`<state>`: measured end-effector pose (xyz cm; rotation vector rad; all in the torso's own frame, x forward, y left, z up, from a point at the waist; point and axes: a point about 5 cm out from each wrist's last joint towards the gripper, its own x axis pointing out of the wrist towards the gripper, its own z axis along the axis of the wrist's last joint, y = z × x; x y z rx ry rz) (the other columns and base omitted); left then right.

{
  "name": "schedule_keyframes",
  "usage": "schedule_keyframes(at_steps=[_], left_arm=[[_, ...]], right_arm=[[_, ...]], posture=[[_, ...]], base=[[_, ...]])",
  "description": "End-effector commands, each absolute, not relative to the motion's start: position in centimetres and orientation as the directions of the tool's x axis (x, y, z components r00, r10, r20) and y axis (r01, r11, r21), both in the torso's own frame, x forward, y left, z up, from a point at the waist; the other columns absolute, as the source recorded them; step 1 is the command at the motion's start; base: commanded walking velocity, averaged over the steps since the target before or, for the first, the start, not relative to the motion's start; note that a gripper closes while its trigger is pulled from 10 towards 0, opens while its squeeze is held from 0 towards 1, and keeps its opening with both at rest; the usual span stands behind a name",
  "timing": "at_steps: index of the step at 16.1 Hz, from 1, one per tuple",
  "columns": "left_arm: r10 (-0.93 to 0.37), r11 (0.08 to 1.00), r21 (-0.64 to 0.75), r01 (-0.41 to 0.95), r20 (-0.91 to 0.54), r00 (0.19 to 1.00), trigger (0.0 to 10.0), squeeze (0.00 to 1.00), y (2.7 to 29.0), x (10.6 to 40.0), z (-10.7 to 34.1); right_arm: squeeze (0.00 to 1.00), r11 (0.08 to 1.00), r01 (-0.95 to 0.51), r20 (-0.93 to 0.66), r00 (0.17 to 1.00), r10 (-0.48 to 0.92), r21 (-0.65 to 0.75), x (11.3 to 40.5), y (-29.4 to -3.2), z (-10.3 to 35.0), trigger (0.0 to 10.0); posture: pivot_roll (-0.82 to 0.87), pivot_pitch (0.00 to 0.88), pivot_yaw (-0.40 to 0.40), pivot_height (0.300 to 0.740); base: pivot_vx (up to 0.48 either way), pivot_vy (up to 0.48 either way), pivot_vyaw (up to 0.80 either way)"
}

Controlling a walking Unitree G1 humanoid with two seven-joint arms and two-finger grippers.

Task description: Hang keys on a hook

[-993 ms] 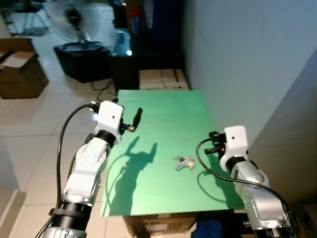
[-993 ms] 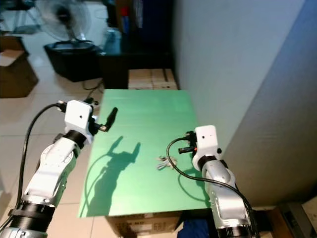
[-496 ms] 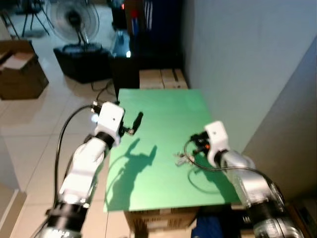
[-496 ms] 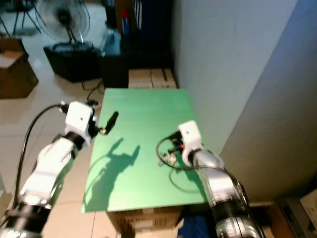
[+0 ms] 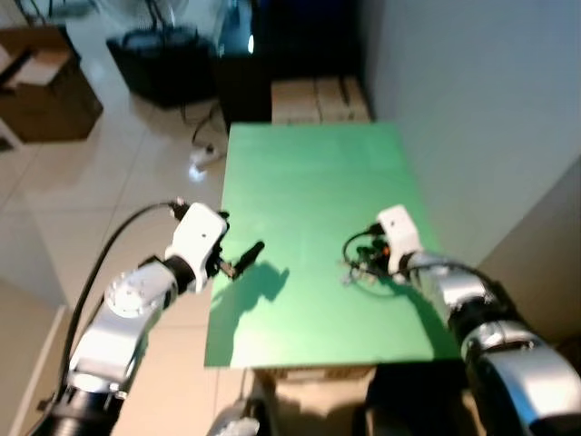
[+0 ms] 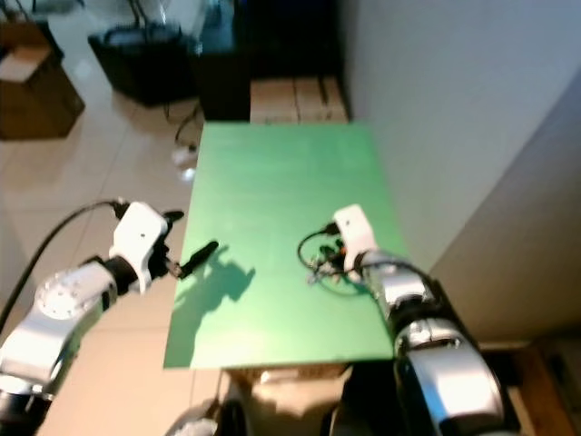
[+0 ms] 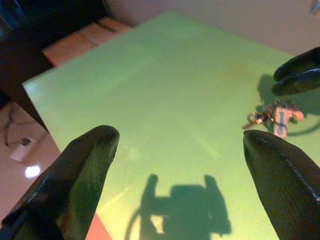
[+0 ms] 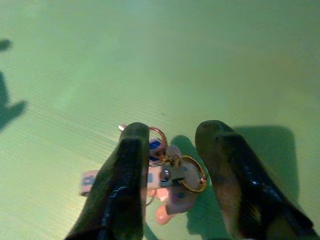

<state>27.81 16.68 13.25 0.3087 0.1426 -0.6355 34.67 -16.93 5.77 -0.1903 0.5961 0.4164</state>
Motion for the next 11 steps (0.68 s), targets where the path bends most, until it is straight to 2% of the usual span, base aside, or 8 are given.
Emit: schedule_keyframes(at_steps=[1, 3, 7, 8, 11], left_arm=[[-0.572, 0.755, 0.234, 0.613, -0.223, 0.789, 10.0, 0.00, 16.9, 27.7, 13.9], [-0.566, 0.756, 0.231, 0.612, -0.239, 0.789, 10.0, 0.00, 17.3, 27.1, 14.3], [-0.559, 0.762, 0.218, 0.609, -0.253, 0.790, 10.0, 0.00, 17.4, 26.0, 14.3], [-0.555, 0.767, 0.211, 0.605, -0.254, 0.792, 10.0, 0.00, 17.4, 25.7, 14.4], [-0.554, 0.770, 0.204, 0.605, -0.259, 0.791, 10.0, 0.00, 17.4, 25.4, 14.4]], right_arm=[[1.00, 0.891, -0.448, -0.606, 0.730, 0.316, -0.075, 34.7, -17.4, 5.7, 10.0], [1.00, 0.878, -0.471, -0.641, 0.701, 0.314, -0.086, 34.7, -18.5, 6.0, 10.0], [1.00, 0.895, -0.436, -0.647, 0.709, 0.281, -0.090, 34.8, -20.1, 6.5, 10.0], [0.00, 0.894, -0.439, -0.641, 0.711, 0.289, -0.084, 34.9, -20.5, 6.8, 10.0], [0.00, 0.886, -0.462, -0.634, 0.699, 0.332, -0.046, 34.9, -20.6, 7.0, 10.0]], posture=[[0.05, 0.316, 0.092, 0.740], [0.06, 0.340, 0.084, 0.740], [0.06, 0.370, 0.064, 0.740], [0.06, 0.376, 0.064, 0.740], [0.06, 0.379, 0.059, 0.740]], base=[[0.000, 0.000, 0.00], [0.000, 0.000, 0.00], [0.000, 0.000, 0.00], [0.000, 0.000, 0.00], [0.000, 0.000, 0.00]])
